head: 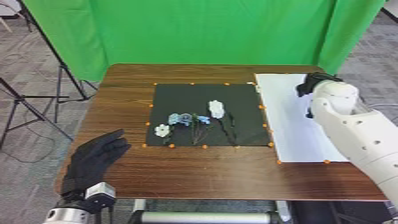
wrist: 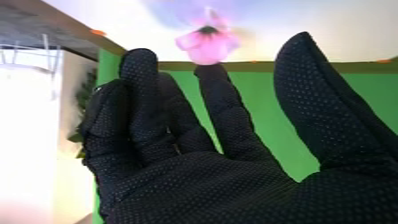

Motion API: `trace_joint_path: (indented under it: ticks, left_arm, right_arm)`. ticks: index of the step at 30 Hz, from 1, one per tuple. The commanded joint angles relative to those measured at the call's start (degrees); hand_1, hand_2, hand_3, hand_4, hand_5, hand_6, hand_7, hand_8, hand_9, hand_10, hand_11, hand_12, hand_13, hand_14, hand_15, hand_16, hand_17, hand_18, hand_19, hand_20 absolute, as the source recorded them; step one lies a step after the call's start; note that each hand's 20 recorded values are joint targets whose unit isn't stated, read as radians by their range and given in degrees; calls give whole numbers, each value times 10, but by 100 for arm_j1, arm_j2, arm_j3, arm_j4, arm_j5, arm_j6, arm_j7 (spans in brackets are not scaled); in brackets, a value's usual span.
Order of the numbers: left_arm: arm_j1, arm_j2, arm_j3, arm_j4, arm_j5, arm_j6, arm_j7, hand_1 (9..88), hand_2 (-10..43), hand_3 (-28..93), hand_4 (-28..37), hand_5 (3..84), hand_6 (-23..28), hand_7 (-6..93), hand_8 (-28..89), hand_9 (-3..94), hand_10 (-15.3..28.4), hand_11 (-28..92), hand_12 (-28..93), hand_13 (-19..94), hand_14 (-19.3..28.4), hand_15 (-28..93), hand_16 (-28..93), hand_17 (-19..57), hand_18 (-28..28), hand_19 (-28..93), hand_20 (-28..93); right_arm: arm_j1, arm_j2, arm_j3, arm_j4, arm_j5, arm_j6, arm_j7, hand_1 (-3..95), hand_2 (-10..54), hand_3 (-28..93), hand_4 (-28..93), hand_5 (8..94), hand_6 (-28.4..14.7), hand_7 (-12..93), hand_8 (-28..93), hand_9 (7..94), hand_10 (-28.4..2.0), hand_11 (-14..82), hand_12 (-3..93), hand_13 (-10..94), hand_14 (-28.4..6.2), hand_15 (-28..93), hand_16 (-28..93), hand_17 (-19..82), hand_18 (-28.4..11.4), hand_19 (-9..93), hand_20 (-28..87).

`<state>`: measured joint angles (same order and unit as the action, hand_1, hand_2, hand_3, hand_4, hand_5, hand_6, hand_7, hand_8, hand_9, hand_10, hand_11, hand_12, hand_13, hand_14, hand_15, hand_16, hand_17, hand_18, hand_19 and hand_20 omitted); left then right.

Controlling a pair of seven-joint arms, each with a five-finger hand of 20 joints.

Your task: Arrange flowers

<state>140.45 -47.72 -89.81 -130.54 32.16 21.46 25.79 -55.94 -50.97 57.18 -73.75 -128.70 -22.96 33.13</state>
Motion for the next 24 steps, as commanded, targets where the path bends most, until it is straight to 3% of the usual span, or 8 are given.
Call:
trace_joint_path:
  ticks: [1,4,7,9,14,19,22,24]
  left_arm:
    - [-3,-48,36,29,45,-106,-73,283,81,798,-161,511,162,154,-94,432,238,413,85,320,284,651,-156,-99,217,608,115]
    - [-24,9,73,43,-6,-82,-48,284,81,798,-162,511,162,153,-94,432,238,414,85,321,284,651,-156,-99,218,608,115]
    - [-29,-83,31,38,89,-151,-173,283,81,799,-162,511,163,153,-94,432,238,413,84,320,284,651,-155,-99,218,608,115]
    - [-39,3,65,42,14,-110,-104,283,81,798,-162,511,162,152,-94,432,238,413,84,320,284,651,-155,-99,218,607,115]
    - [-58,-121,18,46,134,-198,-271,284,81,798,-163,511,163,153,-94,432,239,414,84,320,284,651,-155,-99,218,607,115]
    - [-26,-111,5,36,126,-177,-252,284,81,798,-162,511,163,153,-93,432,239,413,85,321,284,651,-155,-99,218,607,115]
    - [-37,-153,-7,37,159,-197,-283,284,81,798,-162,511,163,152,-94,431,238,413,85,321,284,651,-155,-99,218,607,115]
    - [-25,-100,22,38,113,-170,-210,284,81,798,-162,510,162,154,-93,431,238,413,85,321,284,651,-155,-99,218,607,115]
  right_arm:
    - [-235,45,54,-90,-141,-89,-32,219,26,904,-251,399,-77,138,-116,371,-183,134,168,298,-228,796,135,171,-207,853,472]
    - [-339,68,-5,-152,-206,78,-130,237,15,902,-255,444,-72,147,-120,431,-168,168,161,331,-218,795,137,179,-207,854,468]
    - [-399,61,-95,-179,-376,347,-116,262,1,893,-263,494,-56,171,-129,479,-157,198,159,369,-201,789,139,192,-207,854,462]
    - [-384,44,-116,-172,-409,220,-119,282,-8,886,-270,525,-46,187,-136,526,-144,221,156,401,-187,785,142,206,-206,857,454]
    - [-541,3,36,-182,-390,6,78,333,-38,875,-277,565,-31,203,-144,594,-134,249,156,458,-158,774,157,226,-207,862,441]
    - [-615,19,15,-169,-440,-1,242,391,-57,853,-281,608,-16,216,-149,665,-113,260,153,530,-128,755,180,262,-208,879,422]
    - [-682,73,-66,-186,-600,257,177,463,-87,803,-282,649,-8,246,-65,749,-88,184,243,570,-97,717,274,287,-206,903,389]
    - [-690,79,-139,-182,-636,569,183,509,-94,773,-282,683,3,292,-53,821,-71,126,312,609,-75,696,311,305,-205,914,377]
